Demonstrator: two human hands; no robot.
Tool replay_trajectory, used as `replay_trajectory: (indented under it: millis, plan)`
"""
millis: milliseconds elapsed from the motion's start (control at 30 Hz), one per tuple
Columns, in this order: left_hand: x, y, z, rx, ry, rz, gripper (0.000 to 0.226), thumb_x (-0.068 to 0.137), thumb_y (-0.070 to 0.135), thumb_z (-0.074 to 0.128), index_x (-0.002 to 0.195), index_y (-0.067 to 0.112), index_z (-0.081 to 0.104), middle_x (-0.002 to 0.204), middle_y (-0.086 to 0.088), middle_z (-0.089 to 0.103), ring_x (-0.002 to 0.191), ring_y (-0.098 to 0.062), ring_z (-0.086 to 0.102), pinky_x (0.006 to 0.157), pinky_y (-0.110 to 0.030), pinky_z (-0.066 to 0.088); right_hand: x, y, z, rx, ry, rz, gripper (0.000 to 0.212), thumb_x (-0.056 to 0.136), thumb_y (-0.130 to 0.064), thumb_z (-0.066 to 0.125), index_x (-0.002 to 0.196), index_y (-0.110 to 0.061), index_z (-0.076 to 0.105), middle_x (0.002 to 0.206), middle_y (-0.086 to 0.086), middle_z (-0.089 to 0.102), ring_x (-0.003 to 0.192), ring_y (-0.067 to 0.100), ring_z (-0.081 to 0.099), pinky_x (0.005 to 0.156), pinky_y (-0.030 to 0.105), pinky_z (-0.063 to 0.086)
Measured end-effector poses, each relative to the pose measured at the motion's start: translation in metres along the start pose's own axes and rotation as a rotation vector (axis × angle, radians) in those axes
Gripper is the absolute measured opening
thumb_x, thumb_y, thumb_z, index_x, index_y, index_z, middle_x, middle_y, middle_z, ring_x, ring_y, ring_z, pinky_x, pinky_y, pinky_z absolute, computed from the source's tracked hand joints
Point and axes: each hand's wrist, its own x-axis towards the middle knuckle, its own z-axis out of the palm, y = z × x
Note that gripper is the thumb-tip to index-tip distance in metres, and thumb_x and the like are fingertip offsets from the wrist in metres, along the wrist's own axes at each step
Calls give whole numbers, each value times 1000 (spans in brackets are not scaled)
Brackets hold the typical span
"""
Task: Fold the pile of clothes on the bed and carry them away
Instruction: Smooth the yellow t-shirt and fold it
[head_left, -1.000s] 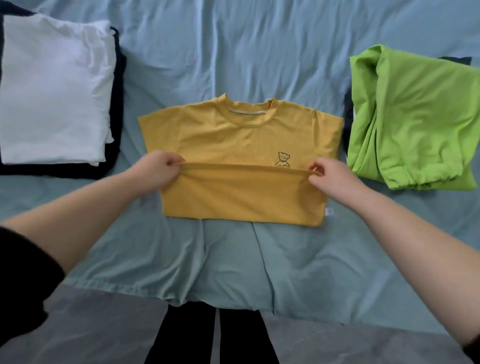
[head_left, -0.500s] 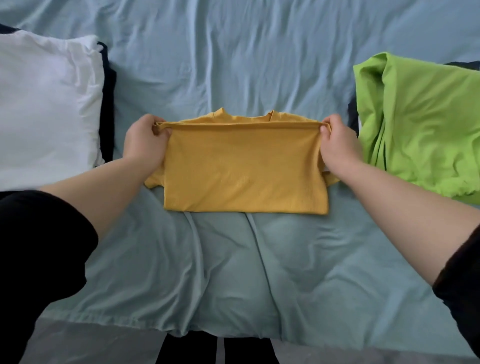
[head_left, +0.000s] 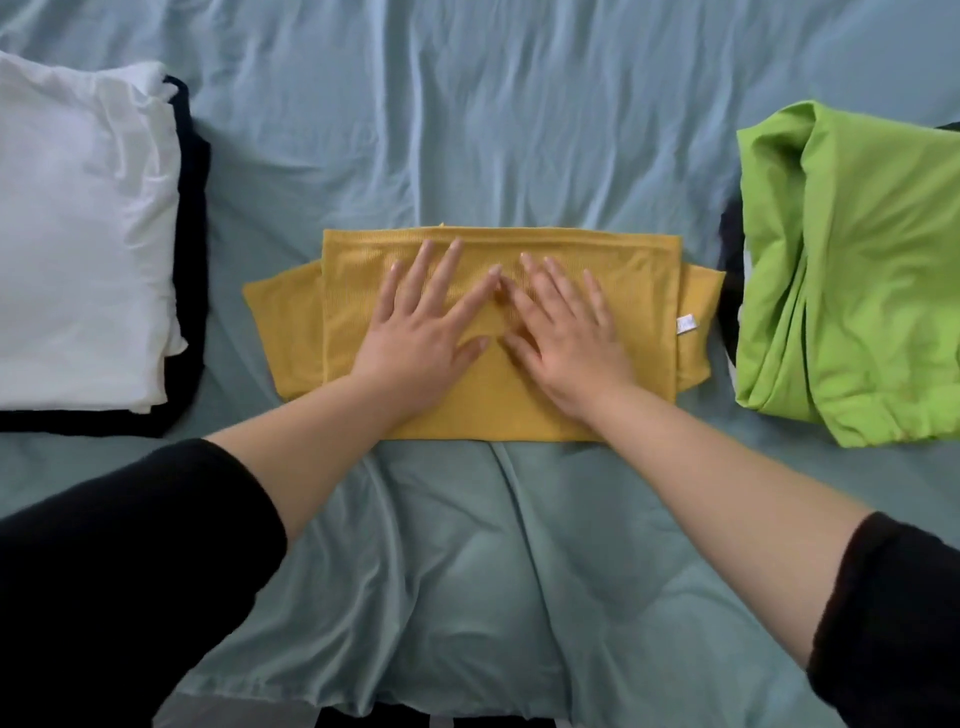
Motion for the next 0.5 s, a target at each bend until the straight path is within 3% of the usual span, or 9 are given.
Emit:
replay_trajectory:
  millis: [100, 200, 267, 333, 400, 500]
  plan:
    - [5, -38, 10, -16, -96, -193, 70, 86, 78, 5, 142, 51, -27, 156, 1, -31, 143, -25, -31, 115, -48, -18, 0, 36, 10, -9, -30, 211, 63, 98, -57, 15, 153, -32, -2, 162, -7, -7, 148, 12, -9, 116, 39, -14]
    - [3, -52, 11, 9, -76, -237, 75, 83, 83, 3, 143, 49, -26, 157, -2, -30, 143, -28, -29, 115, -52, -17, -2, 49, 10, -29, 17, 317, 62, 99, -54, 13, 153, -29, -1, 162, -5, -7, 149, 14, -7, 117, 41, -13]
    - [-4, -30, 11, 34, 4, -161, 76, 87, 79, 4, 148, 41, -22, 157, -4, -29, 145, -29, -26, 114, -56, -15, -7, 24, 9, 40, 54, 289, 64, 98, -56, 13, 153, -26, 1, 161, -3, -7, 149, 16, -5, 116, 40, -15]
    - [-23, -11, 20, 84, 59, 28, 75, 89, 76, 7, 152, 38, -9, 161, -5, -17, 148, -30, -15, 115, -58, -7, -25, -3, 16, 38, 17, 94, 66, 96, -58, 15, 153, -27, 5, 160, -3, -3, 148, 17, 1, 115, 41, -13]
    - [-42, -12, 30, 146, -26, 139, 74, 88, 77, 4, 152, 41, -7, 163, -1, -6, 149, -29, -12, 117, -56, -6, -51, -3, 24, -47, -47, -45, 64, 95, -59, 18, 152, -31, 7, 160, -3, 1, 148, 17, 6, 117, 43, -8]
    - [-51, -28, 32, 131, -125, 109, 75, 85, 79, 0, 149, 43, -16, 161, 5, -13, 147, -26, -18, 117, -52, -14, -80, 27, 27, -16, -67, 145, 66, 95, -62, 20, 151, -33, 2, 160, -5, -5, 148, 14, -1, 119, 42, -5]
